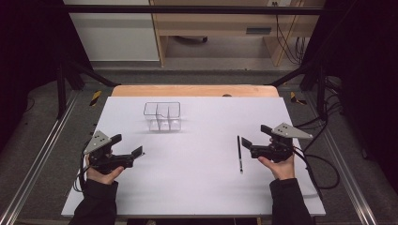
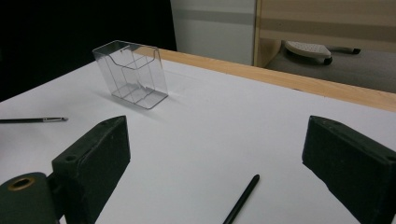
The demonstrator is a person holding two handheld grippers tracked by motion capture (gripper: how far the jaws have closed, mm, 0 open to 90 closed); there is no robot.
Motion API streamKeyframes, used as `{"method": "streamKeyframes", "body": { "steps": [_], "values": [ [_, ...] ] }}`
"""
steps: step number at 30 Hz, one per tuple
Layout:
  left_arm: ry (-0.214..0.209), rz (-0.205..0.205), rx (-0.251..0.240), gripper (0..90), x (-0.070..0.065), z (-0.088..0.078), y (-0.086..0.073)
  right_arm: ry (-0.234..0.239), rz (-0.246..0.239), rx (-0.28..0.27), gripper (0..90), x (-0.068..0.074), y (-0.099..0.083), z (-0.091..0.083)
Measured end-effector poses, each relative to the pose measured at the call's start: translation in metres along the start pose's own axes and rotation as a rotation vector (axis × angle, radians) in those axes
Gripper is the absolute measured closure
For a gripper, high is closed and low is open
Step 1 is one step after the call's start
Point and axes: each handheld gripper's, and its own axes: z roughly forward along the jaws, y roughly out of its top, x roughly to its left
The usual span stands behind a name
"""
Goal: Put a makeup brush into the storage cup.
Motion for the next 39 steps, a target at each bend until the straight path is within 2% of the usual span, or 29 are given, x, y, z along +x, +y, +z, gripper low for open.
{"method": "streamKeyframes", "body": {
  "steps": [13, 27, 33, 39],
  "values": [
    [0.013, 0.006, 0.03, 4.2, 0.001, 0.003, -0.006, -0.023, -0.004, 0.036, 8.6, 0.0, -0.002, 0.0],
    [0.016, 0.015, 0.051, 4.6, -0.001, 0.006, -0.009, -0.059, 0.013, 0.069, 10.0, -0.001, -0.002, 0.001],
    [0.018, 0.024, 0.068, 4.6, -0.002, 0.009, -0.011, -0.084, 0.006, 0.118, 10.7, -0.001, -0.003, 0.006],
    [0.019, 0.029, 0.082, 4.6, -0.003, 0.011, -0.014, -0.089, -0.002, 0.152, 11.5, 0.0, -0.005, 0.01]
  ]
}}
